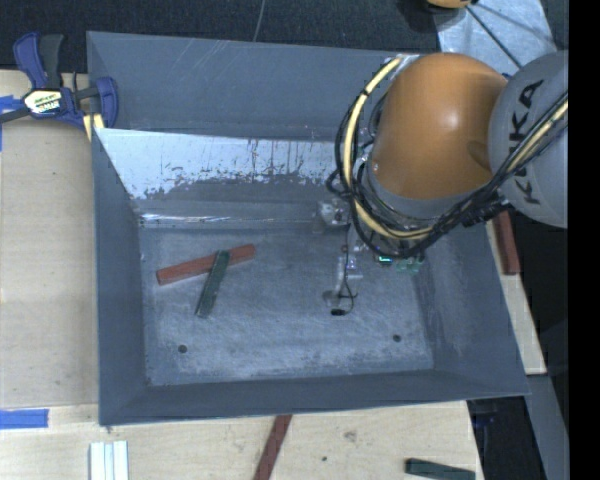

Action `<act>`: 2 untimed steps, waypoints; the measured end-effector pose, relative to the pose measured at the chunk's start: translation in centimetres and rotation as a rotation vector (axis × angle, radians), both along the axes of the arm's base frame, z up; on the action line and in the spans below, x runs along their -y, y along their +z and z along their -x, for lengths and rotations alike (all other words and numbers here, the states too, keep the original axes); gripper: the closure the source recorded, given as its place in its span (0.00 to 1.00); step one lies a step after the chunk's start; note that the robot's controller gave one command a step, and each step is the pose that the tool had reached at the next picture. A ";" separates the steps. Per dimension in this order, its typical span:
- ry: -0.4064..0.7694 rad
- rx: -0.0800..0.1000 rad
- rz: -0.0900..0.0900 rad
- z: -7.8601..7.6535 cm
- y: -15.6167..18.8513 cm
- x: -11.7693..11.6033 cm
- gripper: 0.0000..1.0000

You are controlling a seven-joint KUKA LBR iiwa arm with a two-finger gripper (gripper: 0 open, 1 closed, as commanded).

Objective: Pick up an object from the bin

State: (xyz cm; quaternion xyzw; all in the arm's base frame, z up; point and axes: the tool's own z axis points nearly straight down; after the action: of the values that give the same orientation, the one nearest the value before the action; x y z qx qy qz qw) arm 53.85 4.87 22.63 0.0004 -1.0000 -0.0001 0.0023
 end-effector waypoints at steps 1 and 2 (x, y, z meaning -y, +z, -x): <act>-0.001 0.008 0.000 -0.2 0.4 0.0 0.00; 0.017 0.018 0.001 -2.3 -3.2 -3.9 0.00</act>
Offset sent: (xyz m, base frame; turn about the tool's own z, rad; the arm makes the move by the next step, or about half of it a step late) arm 0.0329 0.0748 -0.0684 -0.0427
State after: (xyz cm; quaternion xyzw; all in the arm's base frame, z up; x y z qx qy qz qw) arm 56.13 8.74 19.48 0.0090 -0.9999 0.0003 -0.0068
